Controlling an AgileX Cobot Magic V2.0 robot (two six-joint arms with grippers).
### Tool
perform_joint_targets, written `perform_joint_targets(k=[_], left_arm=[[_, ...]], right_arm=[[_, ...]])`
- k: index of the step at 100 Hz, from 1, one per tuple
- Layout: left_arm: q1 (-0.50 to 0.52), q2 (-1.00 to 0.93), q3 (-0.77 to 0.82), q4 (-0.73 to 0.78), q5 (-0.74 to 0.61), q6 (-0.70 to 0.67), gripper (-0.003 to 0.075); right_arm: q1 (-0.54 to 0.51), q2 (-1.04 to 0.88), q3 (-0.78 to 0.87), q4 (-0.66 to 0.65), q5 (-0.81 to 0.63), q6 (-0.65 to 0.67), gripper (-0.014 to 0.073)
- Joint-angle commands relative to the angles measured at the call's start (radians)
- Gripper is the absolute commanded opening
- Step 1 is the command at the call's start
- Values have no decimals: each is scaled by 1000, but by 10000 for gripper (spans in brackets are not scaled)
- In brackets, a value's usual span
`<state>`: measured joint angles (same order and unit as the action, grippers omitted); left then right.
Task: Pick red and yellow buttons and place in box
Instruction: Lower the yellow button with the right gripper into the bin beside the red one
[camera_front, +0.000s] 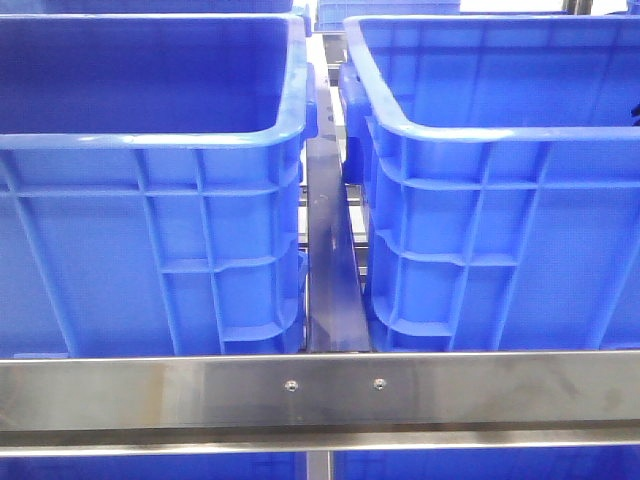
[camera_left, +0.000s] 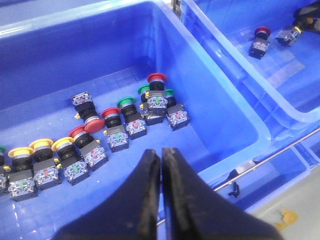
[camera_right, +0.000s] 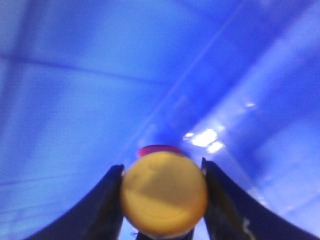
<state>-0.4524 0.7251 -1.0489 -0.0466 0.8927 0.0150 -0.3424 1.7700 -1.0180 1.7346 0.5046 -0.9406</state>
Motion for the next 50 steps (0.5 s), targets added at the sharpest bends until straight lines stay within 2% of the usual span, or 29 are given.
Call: perform_joint_targets(k=[1, 13, 26, 50], left_arm=[[-7, -3, -28, -2, -76, -6, -19], [-7, -3, -28, -2, -76, -6, -19], [-7, -3, -28, -2, -76, -6, -19], [-7, -3, -28, -2, -76, -6, -19]], right_arm=[[-6, -48, -32, 16, 30, -6, 71], [-6, -48, -32, 34, 56, -6, 71], [0, -48, -35, 113, 137, -4, 71], [77, -37, -116, 113, 108, -2, 71]])
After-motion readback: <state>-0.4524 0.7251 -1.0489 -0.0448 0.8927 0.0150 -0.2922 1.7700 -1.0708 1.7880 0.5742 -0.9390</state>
